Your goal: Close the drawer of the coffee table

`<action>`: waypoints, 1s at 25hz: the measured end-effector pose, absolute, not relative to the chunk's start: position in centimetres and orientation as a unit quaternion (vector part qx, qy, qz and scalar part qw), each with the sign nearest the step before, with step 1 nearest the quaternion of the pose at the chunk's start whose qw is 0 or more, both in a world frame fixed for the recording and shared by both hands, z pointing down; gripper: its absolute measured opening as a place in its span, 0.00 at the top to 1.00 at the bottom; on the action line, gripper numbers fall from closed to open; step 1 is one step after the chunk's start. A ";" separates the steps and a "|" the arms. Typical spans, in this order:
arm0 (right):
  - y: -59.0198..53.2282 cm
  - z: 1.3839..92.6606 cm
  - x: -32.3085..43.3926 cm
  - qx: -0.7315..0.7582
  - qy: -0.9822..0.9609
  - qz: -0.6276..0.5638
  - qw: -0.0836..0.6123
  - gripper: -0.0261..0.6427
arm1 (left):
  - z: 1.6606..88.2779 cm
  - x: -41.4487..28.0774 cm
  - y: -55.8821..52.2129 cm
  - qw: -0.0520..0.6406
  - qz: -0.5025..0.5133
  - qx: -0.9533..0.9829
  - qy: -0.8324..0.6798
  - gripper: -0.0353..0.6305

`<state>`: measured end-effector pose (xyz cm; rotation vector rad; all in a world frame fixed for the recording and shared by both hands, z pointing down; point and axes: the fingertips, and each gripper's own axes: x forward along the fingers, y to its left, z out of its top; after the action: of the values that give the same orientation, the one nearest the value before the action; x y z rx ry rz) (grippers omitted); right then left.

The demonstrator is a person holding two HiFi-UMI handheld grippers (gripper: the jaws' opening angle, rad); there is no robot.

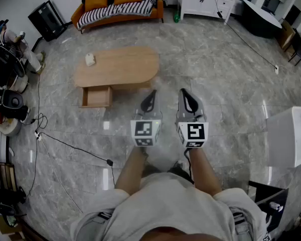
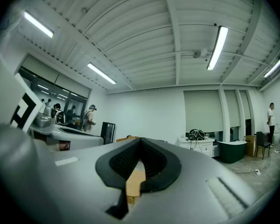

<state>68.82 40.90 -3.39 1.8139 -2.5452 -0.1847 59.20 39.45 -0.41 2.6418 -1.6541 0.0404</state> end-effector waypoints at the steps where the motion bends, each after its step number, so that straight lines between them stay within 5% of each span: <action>1: 40.9 -3.3 68.5 0.579 -0.813 -0.060 0.005 0.95 | -0.4 58.8 39.5 0.011 0.012 0.847 -0.532 0.92; 15: 39.4 -3.3 57.4 0.513 -0.856 -0.061 -0.016 0.95 | -0.7 48.9 39.7 0.006 0.009 0.812 -0.584 0.92; 25: 40.0 -2.5 38.1 0.382 -0.922 -0.058 -0.018 0.95 | -0.3 31.0 42.4 -0.002 0.013 0.728 -0.686 0.92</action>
<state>38.09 39.99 -2.48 1.2132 -2.9311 -0.1828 30.97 42.41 -0.35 2.2883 -2.1568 0.0421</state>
